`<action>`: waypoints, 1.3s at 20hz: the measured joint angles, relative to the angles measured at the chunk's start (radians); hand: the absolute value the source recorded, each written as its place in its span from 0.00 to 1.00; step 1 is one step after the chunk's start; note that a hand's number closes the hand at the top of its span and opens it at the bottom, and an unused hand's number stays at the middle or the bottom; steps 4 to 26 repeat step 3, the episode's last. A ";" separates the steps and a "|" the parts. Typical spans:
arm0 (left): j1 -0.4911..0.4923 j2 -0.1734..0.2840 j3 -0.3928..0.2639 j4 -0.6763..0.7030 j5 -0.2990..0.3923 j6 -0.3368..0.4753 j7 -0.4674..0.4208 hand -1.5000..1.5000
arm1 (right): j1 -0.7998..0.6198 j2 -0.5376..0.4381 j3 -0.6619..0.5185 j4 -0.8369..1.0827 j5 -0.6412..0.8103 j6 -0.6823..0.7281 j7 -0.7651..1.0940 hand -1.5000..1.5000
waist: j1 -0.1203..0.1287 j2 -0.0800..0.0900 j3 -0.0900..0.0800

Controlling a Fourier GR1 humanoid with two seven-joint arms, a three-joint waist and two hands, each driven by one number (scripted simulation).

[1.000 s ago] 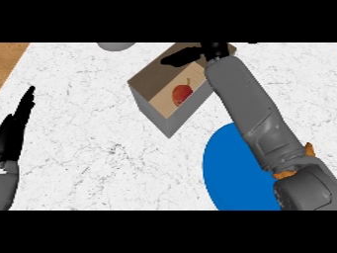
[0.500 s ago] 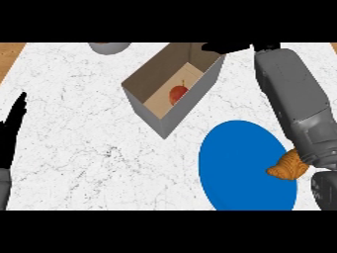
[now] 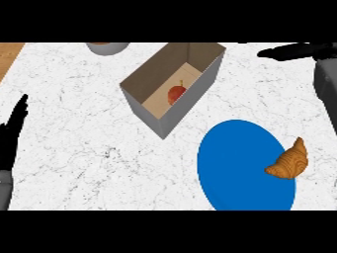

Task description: Pick the pear from the plate and place it in the cardboard box

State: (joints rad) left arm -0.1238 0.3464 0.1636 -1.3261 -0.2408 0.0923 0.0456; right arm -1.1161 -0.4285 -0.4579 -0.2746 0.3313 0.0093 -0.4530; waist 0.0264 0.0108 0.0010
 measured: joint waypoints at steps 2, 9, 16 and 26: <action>0.006 -0.004 -0.003 -0.016 -0.007 0.005 0.010 0.50 | 0.027 -0.048 0.005 0.004 0.000 0.061 -0.020 0.00 | -0.001 -0.001 0.000; -0.001 -0.009 -0.006 -0.010 -0.011 0.008 0.013 0.50 | 0.040 -0.067 0.010 0.007 0.004 0.085 -0.030 0.00 | -0.002 -0.001 0.000; -0.001 -0.009 -0.006 -0.010 -0.011 0.008 0.013 0.50 | 0.040 -0.067 0.010 0.007 0.004 0.085 -0.030 0.00 | -0.002 -0.001 0.000; -0.001 -0.009 -0.006 -0.010 -0.011 0.008 0.013 0.50 | 0.040 -0.067 0.010 0.007 0.004 0.085 -0.030 0.00 | -0.002 -0.001 0.000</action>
